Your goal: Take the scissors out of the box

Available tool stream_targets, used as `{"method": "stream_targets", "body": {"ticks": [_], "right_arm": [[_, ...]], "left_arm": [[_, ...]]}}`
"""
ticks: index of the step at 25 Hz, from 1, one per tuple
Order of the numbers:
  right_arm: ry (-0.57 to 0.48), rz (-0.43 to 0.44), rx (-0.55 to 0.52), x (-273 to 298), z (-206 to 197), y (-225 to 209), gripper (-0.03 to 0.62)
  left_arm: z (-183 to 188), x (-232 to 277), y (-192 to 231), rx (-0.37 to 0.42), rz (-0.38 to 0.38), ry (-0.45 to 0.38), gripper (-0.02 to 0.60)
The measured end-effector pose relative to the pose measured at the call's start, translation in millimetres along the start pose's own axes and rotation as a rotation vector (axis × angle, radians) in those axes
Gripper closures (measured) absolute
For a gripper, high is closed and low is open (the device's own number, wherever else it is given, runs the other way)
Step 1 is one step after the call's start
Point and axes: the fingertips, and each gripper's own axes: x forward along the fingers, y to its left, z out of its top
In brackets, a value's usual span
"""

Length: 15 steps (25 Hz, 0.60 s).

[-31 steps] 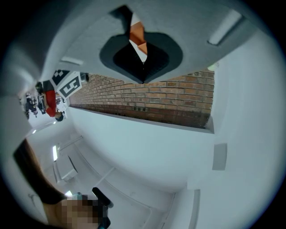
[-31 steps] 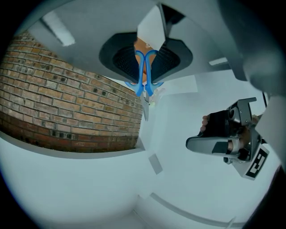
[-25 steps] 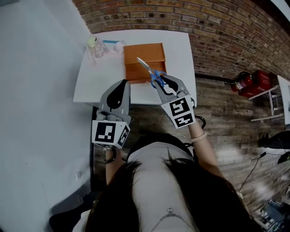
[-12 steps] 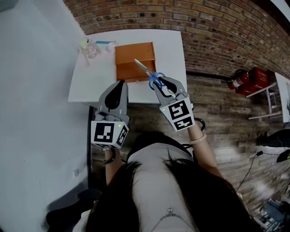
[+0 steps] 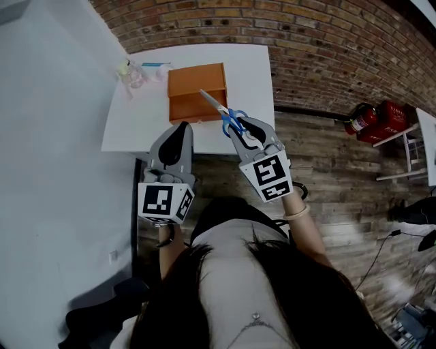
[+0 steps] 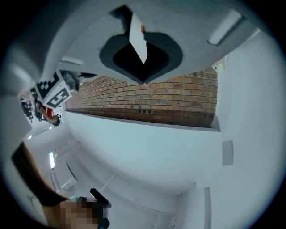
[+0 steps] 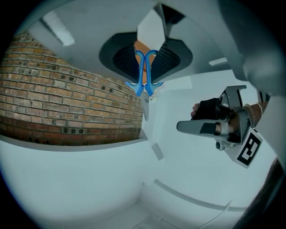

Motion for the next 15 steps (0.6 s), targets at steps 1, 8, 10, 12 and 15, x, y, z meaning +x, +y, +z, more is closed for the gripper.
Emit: {"method": "stream_targets", "body": {"ticks": [1, 8, 10, 12, 15], "right_arm": [[-0.005, 0.003, 0.003, -2, 0, -1, 0.496], [-0.051, 0.022, 0.011, -13, 3, -7, 0.496], [-0.064, 0.027, 0.012, -15, 5, -8, 0.496], [-0.075, 0.029, 0.013, -16, 8, -10, 0.496], [-0.089, 0.028, 0.010, -16, 12, -10, 0.496]], "left_arm": [[0, 0, -3, 0.003, 0.003, 0.002, 0.581], [-1, 1, -18, 0.015, 0.023, 0.010, 0.581], [-3, 2, -20, 0.018, 0.027, 0.016, 0.581], [-3, 3, -22, 0.022, 0.026, 0.017, 0.581], [-2, 7, -22, 0.029, 0.021, 0.016, 0.581]]}}
